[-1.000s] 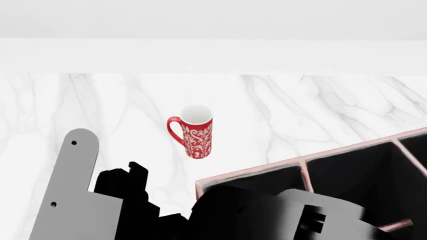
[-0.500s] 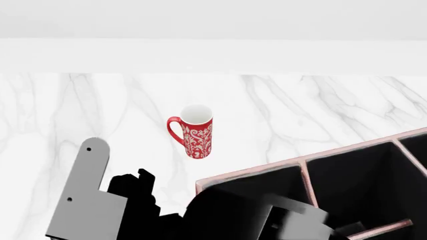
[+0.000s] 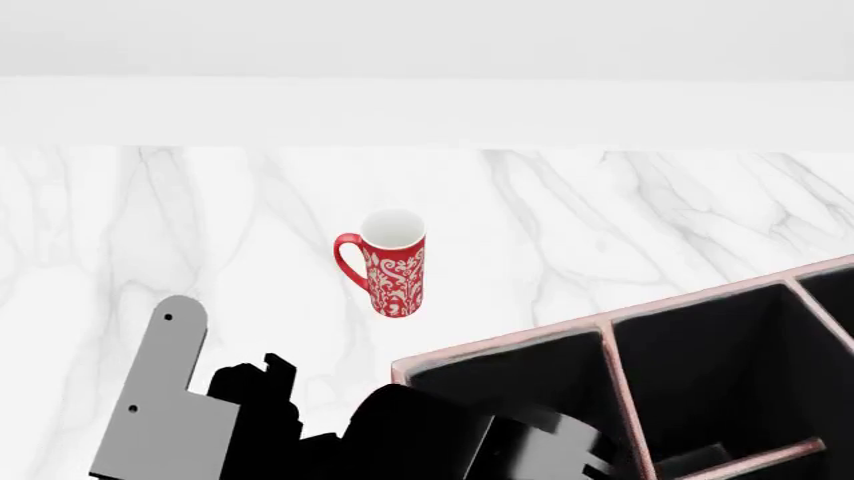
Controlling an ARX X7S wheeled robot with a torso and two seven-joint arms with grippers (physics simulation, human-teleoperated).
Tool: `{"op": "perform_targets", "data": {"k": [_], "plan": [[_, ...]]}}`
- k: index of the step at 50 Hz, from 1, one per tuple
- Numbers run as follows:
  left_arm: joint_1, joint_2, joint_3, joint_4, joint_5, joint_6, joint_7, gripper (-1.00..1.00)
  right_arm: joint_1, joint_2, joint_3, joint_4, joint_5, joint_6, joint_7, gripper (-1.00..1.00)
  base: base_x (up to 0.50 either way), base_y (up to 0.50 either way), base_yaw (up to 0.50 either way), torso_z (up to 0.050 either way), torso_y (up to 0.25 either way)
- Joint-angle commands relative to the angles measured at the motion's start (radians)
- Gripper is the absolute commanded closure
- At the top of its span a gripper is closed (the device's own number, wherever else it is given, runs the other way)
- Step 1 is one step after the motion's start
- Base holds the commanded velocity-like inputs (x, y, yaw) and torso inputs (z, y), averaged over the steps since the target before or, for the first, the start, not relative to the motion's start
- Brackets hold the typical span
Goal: Pick up the book and place it in the right compartment of the caddy.
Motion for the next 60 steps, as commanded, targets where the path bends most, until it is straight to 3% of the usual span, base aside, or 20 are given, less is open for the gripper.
{"op": "perform_targets", "data": {"k": [1,60], "plan": [[0.007,0.002,0.008,-0.002,0.007,0.010,-0.001,-1.00,-0.021,-0.028,-0.052,0.077,-0.046,-0.067,-0.020,-1.00,0.00,0.00,0.00,0.000,0.000],[0.025,-0.021,0.037,0.022,0.012,0.001,-0.035,-1.00,-0.112,-0.148,-0.248,0.468,-0.167,-0.338,-0.187,-1.00,0.00,0.00,0.00,0.000,0.000]]}}
